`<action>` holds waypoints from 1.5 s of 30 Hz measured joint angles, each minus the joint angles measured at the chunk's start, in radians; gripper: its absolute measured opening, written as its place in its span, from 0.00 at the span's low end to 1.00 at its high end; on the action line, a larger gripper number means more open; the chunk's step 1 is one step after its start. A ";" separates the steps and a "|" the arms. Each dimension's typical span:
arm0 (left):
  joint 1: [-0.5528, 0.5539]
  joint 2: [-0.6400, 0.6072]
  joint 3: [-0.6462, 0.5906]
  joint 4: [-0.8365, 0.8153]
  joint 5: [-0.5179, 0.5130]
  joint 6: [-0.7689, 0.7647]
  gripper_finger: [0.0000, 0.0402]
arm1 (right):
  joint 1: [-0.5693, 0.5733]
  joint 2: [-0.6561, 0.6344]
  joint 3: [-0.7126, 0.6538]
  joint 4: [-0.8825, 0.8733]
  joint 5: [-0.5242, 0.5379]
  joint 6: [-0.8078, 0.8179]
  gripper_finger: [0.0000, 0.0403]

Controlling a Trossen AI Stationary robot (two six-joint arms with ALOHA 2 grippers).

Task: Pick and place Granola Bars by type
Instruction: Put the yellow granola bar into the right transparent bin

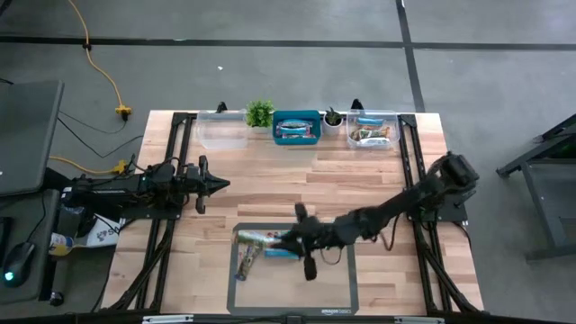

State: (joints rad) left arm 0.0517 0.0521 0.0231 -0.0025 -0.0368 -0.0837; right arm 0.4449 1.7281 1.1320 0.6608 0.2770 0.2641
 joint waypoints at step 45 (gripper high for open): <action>0.000 0.000 0.000 0.000 0.000 0.000 0.00 | -0.399 -0.394 0.000 -0.163 1.212 -0.716 0.04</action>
State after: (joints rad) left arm 0.0517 0.0519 0.0230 -0.0025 -0.0368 -0.0834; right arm 0.0459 1.3338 1.1324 0.4974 1.4889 -0.4522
